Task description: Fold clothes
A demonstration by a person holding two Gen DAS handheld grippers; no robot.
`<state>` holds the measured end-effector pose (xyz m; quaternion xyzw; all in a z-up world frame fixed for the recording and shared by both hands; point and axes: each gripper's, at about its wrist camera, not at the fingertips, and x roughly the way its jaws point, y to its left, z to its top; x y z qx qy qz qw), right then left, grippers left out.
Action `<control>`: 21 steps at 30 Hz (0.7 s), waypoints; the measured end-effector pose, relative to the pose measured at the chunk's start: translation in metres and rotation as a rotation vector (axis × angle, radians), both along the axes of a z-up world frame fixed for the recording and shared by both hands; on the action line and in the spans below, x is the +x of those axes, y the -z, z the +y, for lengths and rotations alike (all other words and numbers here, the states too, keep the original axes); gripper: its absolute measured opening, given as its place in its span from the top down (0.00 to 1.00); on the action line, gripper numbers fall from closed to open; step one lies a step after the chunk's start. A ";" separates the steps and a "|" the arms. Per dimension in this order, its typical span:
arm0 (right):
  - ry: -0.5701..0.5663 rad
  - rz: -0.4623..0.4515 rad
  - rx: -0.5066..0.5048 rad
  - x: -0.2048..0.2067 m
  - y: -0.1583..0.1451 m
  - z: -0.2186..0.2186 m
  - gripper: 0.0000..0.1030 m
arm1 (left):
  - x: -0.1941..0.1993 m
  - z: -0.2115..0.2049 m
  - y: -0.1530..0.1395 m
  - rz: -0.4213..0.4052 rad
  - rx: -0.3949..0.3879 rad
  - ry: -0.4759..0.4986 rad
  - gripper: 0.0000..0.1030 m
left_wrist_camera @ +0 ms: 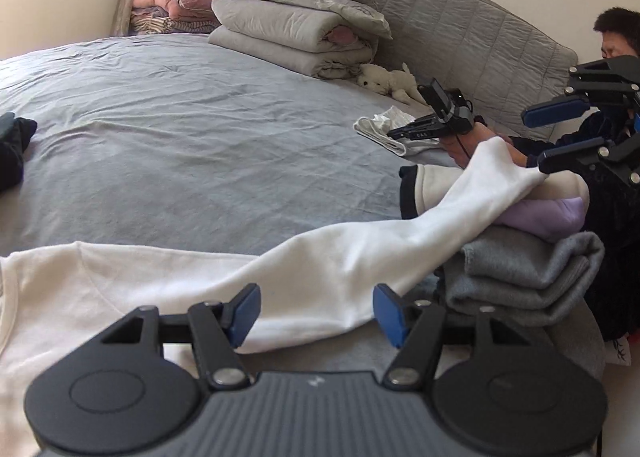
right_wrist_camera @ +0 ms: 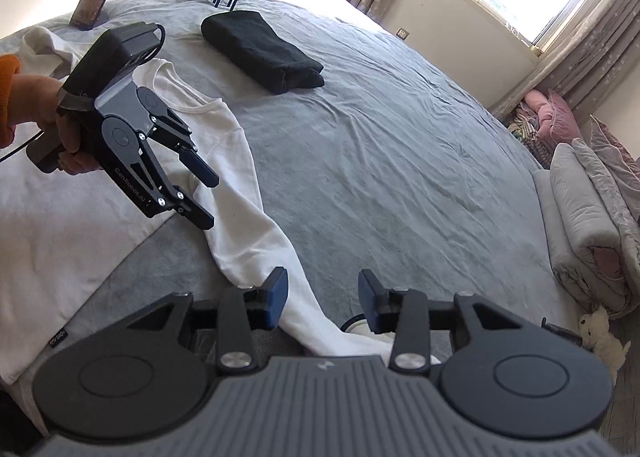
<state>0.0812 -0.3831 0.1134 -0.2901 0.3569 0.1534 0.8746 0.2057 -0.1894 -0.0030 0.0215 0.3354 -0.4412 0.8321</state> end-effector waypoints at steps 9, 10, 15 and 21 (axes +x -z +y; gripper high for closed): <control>-0.005 0.109 0.144 0.082 0.050 0.036 0.60 | 0.063 0.054 0.010 -0.088 0.103 -0.334 0.40; 0.000 0.121 0.155 0.091 0.057 0.040 0.60 | 0.070 0.059 0.012 -0.097 0.116 -0.369 0.40; 0.035 0.182 0.200 0.129 0.088 0.050 0.61 | 0.096 0.080 0.025 -0.088 0.117 -0.468 0.49; 0.113 0.245 0.237 0.166 0.120 0.052 0.63 | 0.107 0.087 0.042 -0.033 0.056 -0.479 0.72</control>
